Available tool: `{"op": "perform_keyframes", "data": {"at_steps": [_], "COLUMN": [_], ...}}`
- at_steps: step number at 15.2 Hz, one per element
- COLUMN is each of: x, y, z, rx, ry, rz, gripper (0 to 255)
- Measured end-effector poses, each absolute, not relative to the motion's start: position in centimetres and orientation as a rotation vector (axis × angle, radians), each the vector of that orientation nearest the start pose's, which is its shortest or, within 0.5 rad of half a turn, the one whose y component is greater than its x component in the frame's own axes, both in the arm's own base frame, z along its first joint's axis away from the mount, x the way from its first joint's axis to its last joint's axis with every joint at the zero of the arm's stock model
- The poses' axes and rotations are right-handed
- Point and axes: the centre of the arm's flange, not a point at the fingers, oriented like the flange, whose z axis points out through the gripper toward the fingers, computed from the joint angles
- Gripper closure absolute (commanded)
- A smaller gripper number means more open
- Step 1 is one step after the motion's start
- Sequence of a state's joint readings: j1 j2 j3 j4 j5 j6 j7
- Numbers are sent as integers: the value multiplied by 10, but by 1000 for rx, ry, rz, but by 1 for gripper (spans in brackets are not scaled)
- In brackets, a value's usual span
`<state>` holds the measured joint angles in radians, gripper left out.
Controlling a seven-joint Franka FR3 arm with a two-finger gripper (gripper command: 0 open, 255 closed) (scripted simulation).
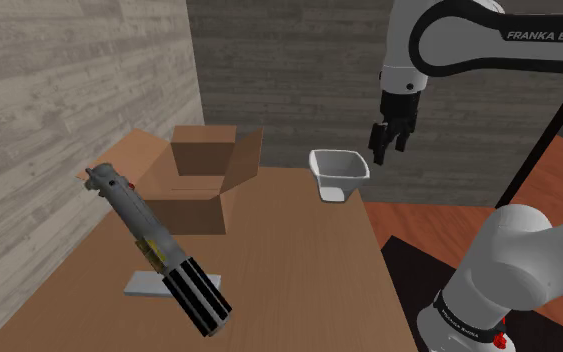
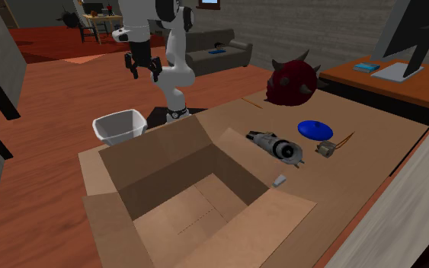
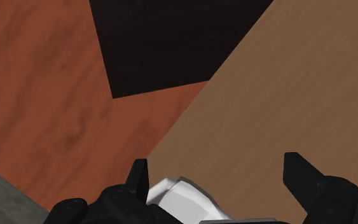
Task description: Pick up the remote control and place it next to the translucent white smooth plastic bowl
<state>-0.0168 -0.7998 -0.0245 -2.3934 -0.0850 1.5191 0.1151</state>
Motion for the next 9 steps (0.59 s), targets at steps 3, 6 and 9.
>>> {"op": "perform_keyframes", "data": {"at_steps": [3,6,9], "x": [307,331,352], "y": [-12,9,36], "z": [567,553,539], "rx": [-3201,-3200,-3197], "ry": [210,144,73], "rz": [114,107,101], "gripper": [0,0,0]}}
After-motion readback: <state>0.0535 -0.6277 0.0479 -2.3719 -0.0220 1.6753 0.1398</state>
